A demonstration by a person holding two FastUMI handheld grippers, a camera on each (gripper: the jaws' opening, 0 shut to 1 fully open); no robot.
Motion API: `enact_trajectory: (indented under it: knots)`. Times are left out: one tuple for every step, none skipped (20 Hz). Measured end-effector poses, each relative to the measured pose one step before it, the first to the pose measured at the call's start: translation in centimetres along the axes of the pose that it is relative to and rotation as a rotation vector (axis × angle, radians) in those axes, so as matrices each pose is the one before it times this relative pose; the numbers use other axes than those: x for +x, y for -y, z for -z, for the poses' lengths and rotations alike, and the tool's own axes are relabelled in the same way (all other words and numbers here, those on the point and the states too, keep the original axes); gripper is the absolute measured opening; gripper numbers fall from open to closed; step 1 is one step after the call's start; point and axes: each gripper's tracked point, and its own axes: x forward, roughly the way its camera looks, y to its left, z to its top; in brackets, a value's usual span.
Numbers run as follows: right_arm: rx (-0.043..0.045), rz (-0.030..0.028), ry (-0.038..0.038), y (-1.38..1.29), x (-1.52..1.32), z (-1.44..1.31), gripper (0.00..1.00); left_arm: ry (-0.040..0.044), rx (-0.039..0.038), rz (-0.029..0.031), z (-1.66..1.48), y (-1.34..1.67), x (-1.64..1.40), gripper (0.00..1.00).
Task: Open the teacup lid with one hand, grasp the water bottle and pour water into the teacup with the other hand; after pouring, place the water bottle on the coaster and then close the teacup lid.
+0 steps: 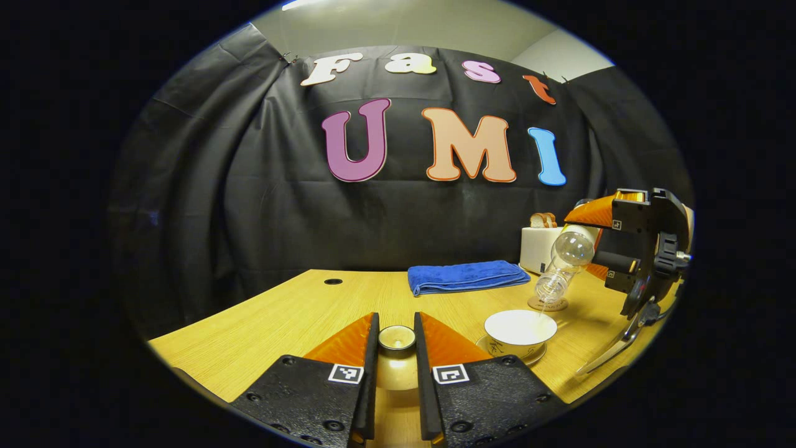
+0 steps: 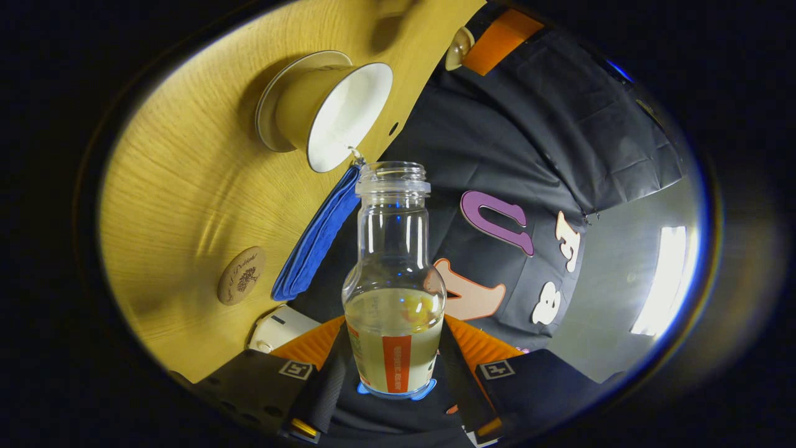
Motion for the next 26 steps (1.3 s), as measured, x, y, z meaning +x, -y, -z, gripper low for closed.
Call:
enact_trajectory:
  knots:
    - [-0.00619,0.00266,0.00375,0.041,-0.014,-0.091,0.82,-0.00057,0.00019,0.00355,-0.059,0.070,-0.012,0.26]
    - [-0.00636,0.00309,0.00199,0.159,0.069,-0.044,0.82,0.00081,-0.00023,0.00239,-0.062,0.046,0.066,0.26]
    - [-0.00328,0.00141,0.00216,0.088,0.044,0.017,0.82,-0.00096,-0.00015,0.00073,-0.016,0.056,0.031,0.26]
    - [0.00540,-0.00095,-0.00107,-0.051,-0.028,-0.018,0.82,0.00070,-0.00003,0.00026,0.029,-0.107,-0.046,0.26]
    - [0.00959,-0.00206,0.00016,-0.223,-0.078,-0.056,0.82,0.00035,0.00020,0.00082,0.002,0.044,-0.003,0.26]
    - [0.01127,-0.00271,-0.00074,-0.147,0.010,0.006,0.83,-0.00052,0.00031,0.00031,0.023,0.054,0.044,0.26]
    - [0.02521,-0.01370,-0.00359,-0.454,-0.098,0.032,0.83,0.00079,0.00010,0.00000,-0.080,0.014,-0.052,0.26]
    - [0.04063,-0.02359,-0.00600,-0.708,-0.106,0.041,0.83,-0.00118,-0.00027,0.00004,0.151,-0.042,-0.114,0.26]
    - [0.04344,-0.01897,-0.00542,-0.708,-0.136,0.004,0.83,0.00003,-0.00016,-0.00013,-0.041,-0.019,0.007,0.27]
    - [0.04028,-0.01365,-0.00290,-0.526,-0.218,-0.020,0.82,0.00043,-0.00005,0.00008,-0.020,0.040,0.012,0.27]
    - [0.04226,-0.01817,-0.00117,-0.399,-0.389,-0.355,0.81,-0.00076,-0.00003,-0.00002,-0.062,-0.051,0.040,0.27]
    - [0.05017,-0.02591,-0.00388,-0.755,-0.365,-0.189,0.81,0.00015,0.00007,0.00013,-0.005,0.044,-0.021,0.27]
    - [0.04873,-0.02949,-0.00235,-0.921,-0.305,-0.131,0.82,-0.00009,-0.00001,0.00010,-0.031,-0.022,0.079,0.27]
    - [0.04283,-0.02042,-0.00137,-0.414,-0.064,-0.012,0.83,-0.00020,0.00006,0.00010,0.049,0.003,-0.041,0.27]
    - [0.04688,-0.02039,-0.00445,-0.478,-0.196,-0.137,0.83,0.00011,-0.00007,0.00011,0.000,0.029,-0.004,0.26]
    - [0.05237,-0.01892,-0.00111,0.056,0.018,0.069,0.83,-0.00038,-0.00013,-0.00004,-0.008,-0.096,-0.044,0.26]
    - [0.05330,-0.01294,-0.00003,0.067,0.018,-0.065,0.84,-0.00045,0.00025,0.00004,-0.026,-0.045,0.000,0.26]
    - [0.06243,-0.01836,-0.00418,-0.013,0.023,0.143,0.84,0.00070,-0.00032,-0.00006,0.082,0.089,0.028,0.26]
    - [0.07561,-0.02127,-0.00250,-0.267,-0.049,0.078,0.82,-0.00026,0.00025,-0.00133,-0.019,-0.023,-0.004,0.26]
    - [0.09595,-0.01685,-0.00092,-0.218,-0.134,0.088,0.81,-0.00047,-0.00027,-0.00223,-0.032,-0.039,-0.011,0.26]
    - [0.05993,-0.00568,0.00068,0.005,-0.269,-0.036,0.80,-0.00016,0.00037,0.00018,0.002,0.007,0.035,0.26]
    - [0.07199,-0.00585,0.00250,0.084,-0.117,-0.149,0.79,0.00105,-0.00038,-0.00038,0.069,-0.013,-0.070,0.26]
    - [0.07050,-0.00195,0.00135,0.237,-0.013,-0.047,0.82,-0.00096,0.00031,0.00015,-0.039,-0.016,0.016,0.26]
    - [0.06947,0.00329,-0.00003,0.416,-0.083,0.082,0.79,0.00030,-0.00032,0.00005,-0.002,-0.032,0.098,0.26]
    - [0.06672,-0.00169,0.00392,0.391,-0.047,0.103,0.79,0.00017,0.00017,0.00010,-0.020,0.108,0.089,0.26]
    - [0.06073,0.00046,0.00105,0.508,-0.149,0.171,0.82,-0.00059,-0.00039,-0.00004,0.060,0.014,-0.108,0.26]
